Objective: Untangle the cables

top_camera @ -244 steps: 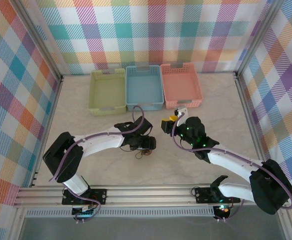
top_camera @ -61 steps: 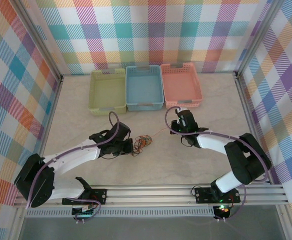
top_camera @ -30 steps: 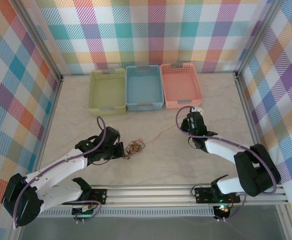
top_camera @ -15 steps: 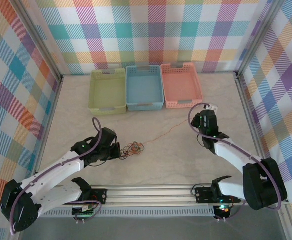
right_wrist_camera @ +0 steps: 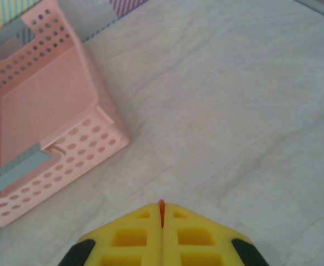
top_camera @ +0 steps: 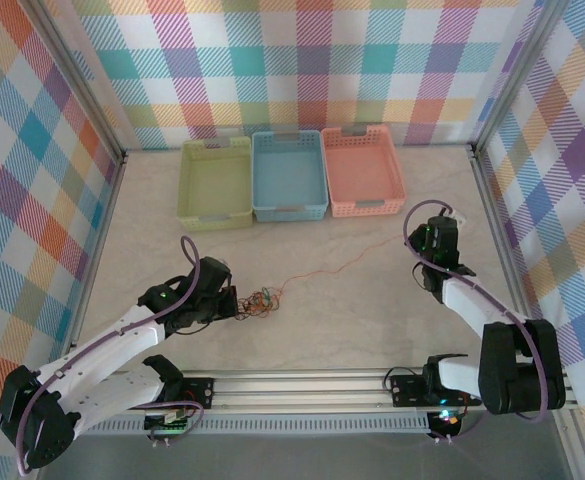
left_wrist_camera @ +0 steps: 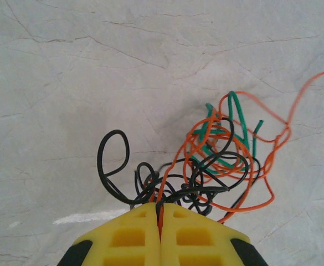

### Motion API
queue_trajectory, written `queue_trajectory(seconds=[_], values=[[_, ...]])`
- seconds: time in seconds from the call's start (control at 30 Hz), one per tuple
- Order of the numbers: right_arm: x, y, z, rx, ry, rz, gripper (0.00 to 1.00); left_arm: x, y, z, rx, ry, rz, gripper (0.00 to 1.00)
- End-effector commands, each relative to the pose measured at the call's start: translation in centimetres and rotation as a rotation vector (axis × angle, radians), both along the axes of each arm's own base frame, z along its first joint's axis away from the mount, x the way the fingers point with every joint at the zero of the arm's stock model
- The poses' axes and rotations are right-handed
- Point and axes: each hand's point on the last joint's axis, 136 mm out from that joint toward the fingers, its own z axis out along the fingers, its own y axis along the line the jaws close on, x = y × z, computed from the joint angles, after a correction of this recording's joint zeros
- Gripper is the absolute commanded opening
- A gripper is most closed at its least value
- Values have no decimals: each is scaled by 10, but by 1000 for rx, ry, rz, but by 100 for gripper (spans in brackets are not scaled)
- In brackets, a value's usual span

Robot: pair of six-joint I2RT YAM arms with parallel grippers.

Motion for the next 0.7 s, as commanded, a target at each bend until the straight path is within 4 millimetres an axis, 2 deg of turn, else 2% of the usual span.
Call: queue_trajectory(seconds=[0.0, 0.2, 0.27, 0.3, 0.43, 0.5, 0.6, 0.67], values=[[5, 3, 5, 44, -17, 11, 0, -4, 11, -7, 35, 15, 18, 0], [5, 0, 18, 32, -44, 13, 0, -4, 7, -9, 18, 20, 8, 0], [9, 14, 22, 68, -51, 84, 0, -3, 1, -5, -10, 15, -9, 0], [10, 22, 23, 99, -52, 124, 0, -2, -3, -2, -24, 11, -17, 6], [9, 40, 37, 157, -84, 212, 0, 5, -8, 18, -34, -15, -30, 45], [8, 48, 45, 177, -90, 253, 0, 10, -8, 31, -27, -40, -27, 57], [6, 63, 60, 228, -111, 326, 0, 23, -16, 62, -47, -100, -44, 60], [5, 72, 71, 259, -130, 378, 0, 35, -33, 84, -92, -144, -95, 60]])
